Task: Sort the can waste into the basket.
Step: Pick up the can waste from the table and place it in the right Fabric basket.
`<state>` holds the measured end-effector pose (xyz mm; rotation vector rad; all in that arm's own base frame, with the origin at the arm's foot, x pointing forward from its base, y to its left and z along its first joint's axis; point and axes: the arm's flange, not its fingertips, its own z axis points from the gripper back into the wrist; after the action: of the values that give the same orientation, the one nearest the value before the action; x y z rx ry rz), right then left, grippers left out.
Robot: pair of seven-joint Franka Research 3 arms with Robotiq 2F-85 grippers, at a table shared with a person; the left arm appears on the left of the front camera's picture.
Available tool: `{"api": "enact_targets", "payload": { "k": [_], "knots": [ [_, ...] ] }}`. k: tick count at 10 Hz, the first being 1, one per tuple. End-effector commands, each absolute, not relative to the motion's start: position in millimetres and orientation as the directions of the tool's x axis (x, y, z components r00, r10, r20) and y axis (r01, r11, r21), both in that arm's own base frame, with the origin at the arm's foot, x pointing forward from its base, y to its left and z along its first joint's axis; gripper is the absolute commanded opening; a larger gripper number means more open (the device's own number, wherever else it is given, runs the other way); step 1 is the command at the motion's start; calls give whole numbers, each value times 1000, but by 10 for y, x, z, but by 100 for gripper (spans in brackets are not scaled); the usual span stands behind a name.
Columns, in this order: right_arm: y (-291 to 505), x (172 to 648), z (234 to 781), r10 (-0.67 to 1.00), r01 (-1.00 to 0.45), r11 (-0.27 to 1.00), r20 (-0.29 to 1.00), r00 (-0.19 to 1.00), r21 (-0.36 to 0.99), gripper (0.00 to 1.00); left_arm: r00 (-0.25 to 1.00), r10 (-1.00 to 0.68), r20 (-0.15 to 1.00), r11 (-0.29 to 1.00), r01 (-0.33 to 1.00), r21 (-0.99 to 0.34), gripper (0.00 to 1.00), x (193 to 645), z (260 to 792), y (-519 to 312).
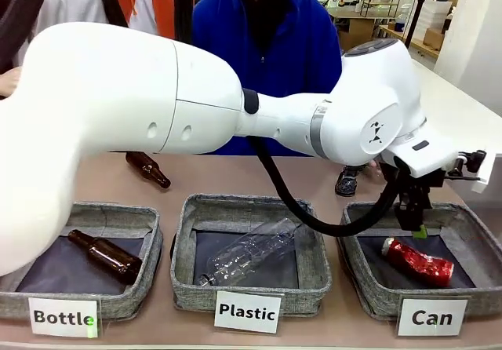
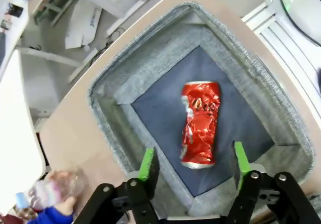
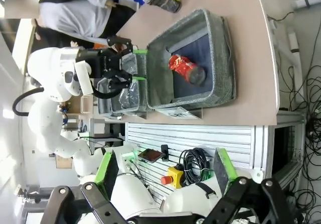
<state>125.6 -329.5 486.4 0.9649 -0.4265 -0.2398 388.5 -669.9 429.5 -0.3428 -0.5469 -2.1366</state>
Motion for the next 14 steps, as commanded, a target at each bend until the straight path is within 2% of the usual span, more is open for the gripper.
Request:
{"api": "enact_targets", "payload": {
  "k": [1,3,6,7,9,12,13,14],
  "knots": [
    [-3324,1171,4883,-362,-4,561,249,898,828,100,-567,-711,415,-507,823,256,100,3886,4328,-6742],
    [-3294,1255,4863,-381,9,552,243,892,833,100,-574,-692,437,-501,818,281,100,3806,4313,-6710],
    [-3177,1260,4826,-277,-88,527,269,922,845,100,-576,-650,495,-532,811,245,100,3676,4374,-6657],
    [-3070,1322,4793,-280,-78,550,272,921,831,100,-577,-649,496,-537,809,239,100,3582,4476,-6522],
    [-2651,1537,4725,-201,-137,565,296,934,814,100,-558,-683,471,-474,830,295,100,3276,4806,-5991],
    [-1806,1869,4677,-46,-237,542,310,950,806,100,-495,-707,505,-331,862,383,100,2964,4919,-5384],
    [-1590,1918,4679,4,-273,555,325,946,786,100,-529,-660,534,-297,836,462,100,2941,4917,-5275],
    [-1539,1939,4701,26,-288,554,330,944,781,100,-625,-564,540,-332,770,545,100,3032,4892,-5373]
  ]
}}
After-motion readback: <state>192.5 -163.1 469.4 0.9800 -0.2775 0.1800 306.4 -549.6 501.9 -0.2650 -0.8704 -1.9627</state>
